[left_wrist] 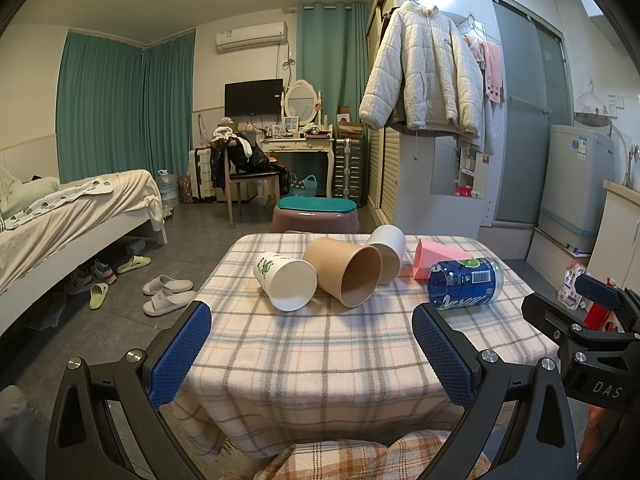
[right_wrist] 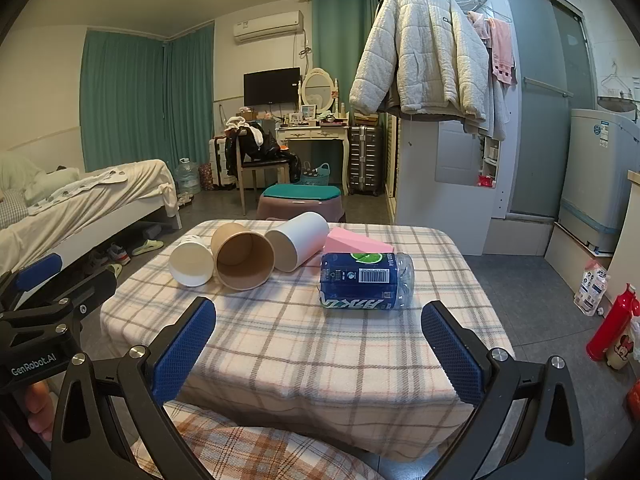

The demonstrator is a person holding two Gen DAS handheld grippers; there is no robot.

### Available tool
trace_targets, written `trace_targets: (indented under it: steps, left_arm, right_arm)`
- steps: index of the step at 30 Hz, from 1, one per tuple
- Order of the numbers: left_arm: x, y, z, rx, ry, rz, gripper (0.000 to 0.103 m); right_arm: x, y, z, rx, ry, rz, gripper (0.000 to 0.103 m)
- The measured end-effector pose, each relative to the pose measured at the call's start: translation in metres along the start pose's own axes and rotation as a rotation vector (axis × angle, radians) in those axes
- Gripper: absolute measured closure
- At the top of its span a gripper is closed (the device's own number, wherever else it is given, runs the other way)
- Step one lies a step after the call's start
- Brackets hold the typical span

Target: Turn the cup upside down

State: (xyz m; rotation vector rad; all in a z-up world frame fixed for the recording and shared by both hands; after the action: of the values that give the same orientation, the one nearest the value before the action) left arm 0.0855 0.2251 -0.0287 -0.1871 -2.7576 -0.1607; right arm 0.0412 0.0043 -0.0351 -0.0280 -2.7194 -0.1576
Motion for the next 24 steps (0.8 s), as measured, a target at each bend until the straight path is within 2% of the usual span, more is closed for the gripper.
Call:
trace_targets:
  steps: [24]
  left_arm:
    - [0.0001, 0.0014, -0.0015, 0.001, 0.002, 0.000, 0.000]
  right_arm:
    - [-0.0010, 0.0062, -0.0018, 0.010, 0.005, -0.005, 0.000]
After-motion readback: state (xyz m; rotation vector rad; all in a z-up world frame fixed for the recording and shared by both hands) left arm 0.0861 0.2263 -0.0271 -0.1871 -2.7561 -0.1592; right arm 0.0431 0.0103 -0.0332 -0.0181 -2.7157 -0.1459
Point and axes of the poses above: each gripper's, at about its wrist camera, not at the fingertips, and x roughly against the way its jaws point, y to its left, z to its underside, the point moved 4 cm from there along -x, roughly the way its jaws point, and after that the axes turned 6 degrees about -x, right-handed, at the moved point
